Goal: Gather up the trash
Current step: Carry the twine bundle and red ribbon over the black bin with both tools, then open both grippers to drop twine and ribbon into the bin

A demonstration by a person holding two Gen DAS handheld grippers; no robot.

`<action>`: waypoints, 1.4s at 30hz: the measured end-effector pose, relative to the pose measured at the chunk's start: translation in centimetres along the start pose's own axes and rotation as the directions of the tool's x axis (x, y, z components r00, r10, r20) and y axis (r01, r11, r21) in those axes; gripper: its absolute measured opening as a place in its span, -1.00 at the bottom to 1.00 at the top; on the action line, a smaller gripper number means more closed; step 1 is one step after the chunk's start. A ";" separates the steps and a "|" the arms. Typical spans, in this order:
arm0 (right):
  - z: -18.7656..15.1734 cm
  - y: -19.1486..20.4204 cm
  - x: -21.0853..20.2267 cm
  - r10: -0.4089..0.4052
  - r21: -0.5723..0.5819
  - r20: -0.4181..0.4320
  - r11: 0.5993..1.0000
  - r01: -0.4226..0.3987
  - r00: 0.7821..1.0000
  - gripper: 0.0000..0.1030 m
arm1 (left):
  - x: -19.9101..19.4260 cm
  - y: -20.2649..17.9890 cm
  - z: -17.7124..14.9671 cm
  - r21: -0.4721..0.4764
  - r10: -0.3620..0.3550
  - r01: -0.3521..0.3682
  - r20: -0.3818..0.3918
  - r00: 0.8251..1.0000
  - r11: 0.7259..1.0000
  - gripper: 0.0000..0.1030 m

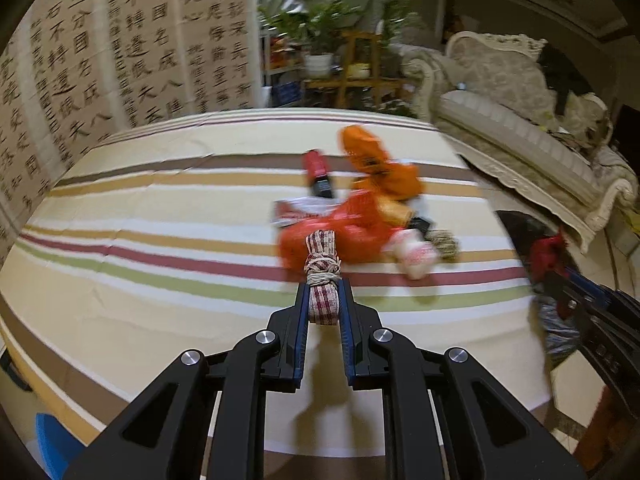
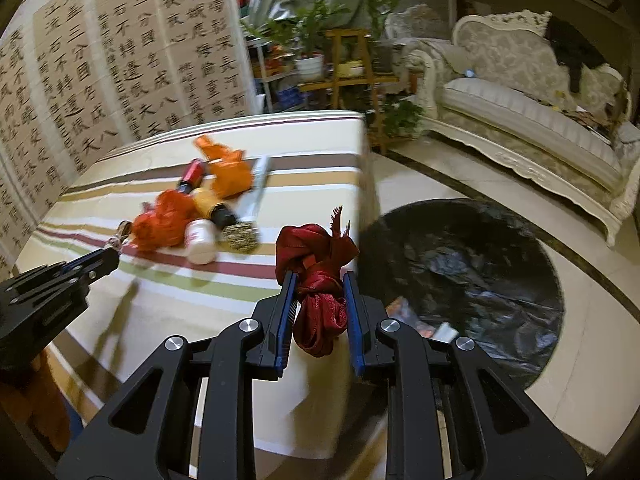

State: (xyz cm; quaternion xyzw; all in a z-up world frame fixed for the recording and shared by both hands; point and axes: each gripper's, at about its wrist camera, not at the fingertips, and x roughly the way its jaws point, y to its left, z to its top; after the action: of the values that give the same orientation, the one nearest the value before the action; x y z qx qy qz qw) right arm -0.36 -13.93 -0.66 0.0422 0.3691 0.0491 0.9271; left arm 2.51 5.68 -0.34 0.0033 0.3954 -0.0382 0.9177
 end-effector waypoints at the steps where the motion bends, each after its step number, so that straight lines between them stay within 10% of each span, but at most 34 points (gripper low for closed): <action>1: 0.0 -0.5 -0.1 -0.014 0.008 0.003 1.000 0.014 1.000 -0.56 | 0.0 -0.8 0.1 0.012 -0.014 0.014 0.003 1.000 1.000 -0.70; 27: 0.1 -11.5 2.6 -0.191 0.169 -0.028 0.967 0.193 0.981 -0.53 | 5.3 -16.9 2.4 0.253 -0.177 0.179 -0.029 0.984 0.951 -0.68; 32: -0.2 -12.4 2.4 -0.204 0.193 -0.026 0.959 0.205 0.979 -0.33 | 5.9 -16.8 2.2 0.243 -0.175 0.183 -0.053 0.983 0.952 -0.14; 42: -0.1 -12.4 2.0 -0.201 0.200 -0.021 0.959 0.201 0.979 -0.28 | 5.2 -15.1 2.4 0.201 -0.153 0.159 -0.046 0.987 0.967 0.23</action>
State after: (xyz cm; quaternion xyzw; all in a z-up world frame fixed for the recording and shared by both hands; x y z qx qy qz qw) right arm 1.76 -26.00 -3.50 0.0980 0.3749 -0.0826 0.9182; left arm 6.70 -9.79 -2.07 0.0666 0.4021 -0.1505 0.9007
